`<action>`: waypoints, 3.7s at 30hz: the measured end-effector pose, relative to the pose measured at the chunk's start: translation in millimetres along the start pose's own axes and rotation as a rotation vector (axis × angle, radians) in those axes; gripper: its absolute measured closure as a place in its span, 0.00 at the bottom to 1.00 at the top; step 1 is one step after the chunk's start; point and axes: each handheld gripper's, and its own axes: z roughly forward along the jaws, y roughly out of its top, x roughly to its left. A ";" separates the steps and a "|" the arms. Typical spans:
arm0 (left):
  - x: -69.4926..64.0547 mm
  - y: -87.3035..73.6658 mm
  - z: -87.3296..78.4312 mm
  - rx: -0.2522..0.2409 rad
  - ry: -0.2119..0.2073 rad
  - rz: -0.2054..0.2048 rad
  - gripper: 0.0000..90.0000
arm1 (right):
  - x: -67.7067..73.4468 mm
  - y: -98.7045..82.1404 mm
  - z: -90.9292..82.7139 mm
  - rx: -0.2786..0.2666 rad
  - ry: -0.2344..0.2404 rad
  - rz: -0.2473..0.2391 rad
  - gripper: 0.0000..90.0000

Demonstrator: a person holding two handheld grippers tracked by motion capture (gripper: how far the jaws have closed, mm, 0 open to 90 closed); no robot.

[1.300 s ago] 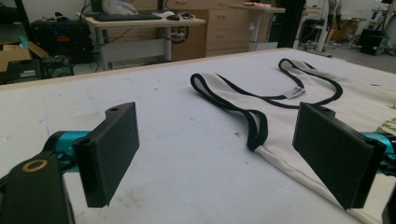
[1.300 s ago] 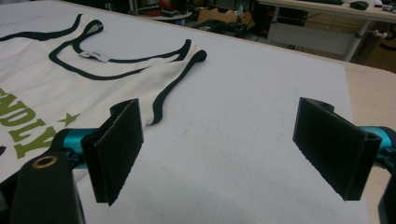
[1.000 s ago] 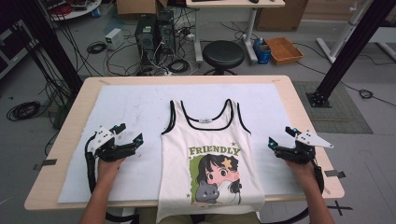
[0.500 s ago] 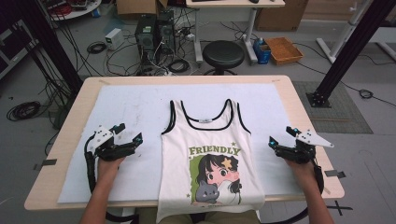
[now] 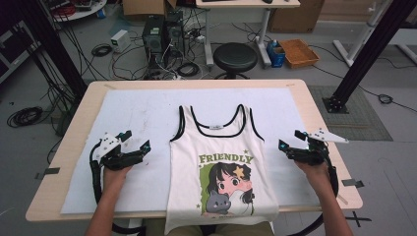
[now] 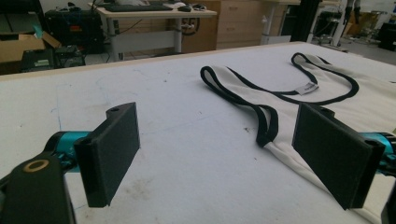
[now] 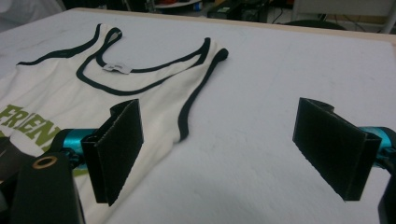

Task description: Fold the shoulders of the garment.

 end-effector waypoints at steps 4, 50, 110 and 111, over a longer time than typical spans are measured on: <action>1.2 0.4 0.8 0.011 0.008 -0.015 0.17 | 3.7 32.3 32.0 0.054 0.001 0.015 0.18; -1.3 -2.9 -12.0 -0.011 0.012 -0.030 0.17 | 28.4 66.2 198.1 0.424 -0.073 -0.069 0.58; -2.2 -1.8 -9.0 0.017 0.022 -0.024 0.19 | 93.5 23.0 73.5 0.243 0.320 -0.443 0.94; -2.2 -1.8 -9.0 0.016 0.024 -0.027 0.19 | 93.5 23.0 73.5 0.243 0.320 -0.443 0.94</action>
